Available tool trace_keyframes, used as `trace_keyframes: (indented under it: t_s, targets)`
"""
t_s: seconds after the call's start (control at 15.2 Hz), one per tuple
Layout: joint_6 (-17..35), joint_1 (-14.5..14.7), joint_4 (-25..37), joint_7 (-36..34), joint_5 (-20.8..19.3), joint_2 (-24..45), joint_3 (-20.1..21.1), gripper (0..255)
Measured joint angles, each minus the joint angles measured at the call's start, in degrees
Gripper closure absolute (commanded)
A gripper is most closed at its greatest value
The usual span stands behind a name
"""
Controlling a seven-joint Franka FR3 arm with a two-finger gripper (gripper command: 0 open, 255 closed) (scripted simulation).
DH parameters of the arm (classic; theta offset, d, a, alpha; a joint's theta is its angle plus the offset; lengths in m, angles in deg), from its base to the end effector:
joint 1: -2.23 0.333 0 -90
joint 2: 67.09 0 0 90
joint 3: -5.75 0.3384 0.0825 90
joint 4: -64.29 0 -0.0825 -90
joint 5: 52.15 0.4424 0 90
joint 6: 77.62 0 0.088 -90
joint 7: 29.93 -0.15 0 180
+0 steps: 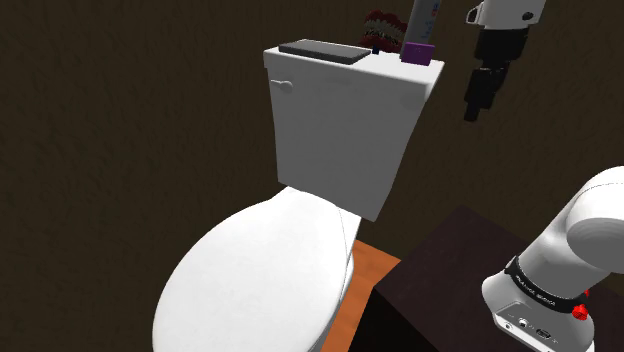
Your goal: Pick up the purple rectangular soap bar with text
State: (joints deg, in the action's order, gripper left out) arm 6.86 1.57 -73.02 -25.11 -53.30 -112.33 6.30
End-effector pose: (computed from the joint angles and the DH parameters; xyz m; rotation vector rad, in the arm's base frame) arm 0.3303 -0.0034 0.5361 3.1113 0.1219 -0.2082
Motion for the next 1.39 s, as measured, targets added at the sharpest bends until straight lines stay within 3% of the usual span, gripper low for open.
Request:
trace_keyframes:
  t_s: [0.2,0.59,1.39]
  targets:
    - [0.9,-0.33,1.82,0.65,-0.44,2.23,-0.76,0]
    - [2.18,-1.55,12.57,3.73,-1.66,12.05,-4.17,0]
    - [0.26,-3.53,41.66,11.23,0.41,34.85,-11.16,0]
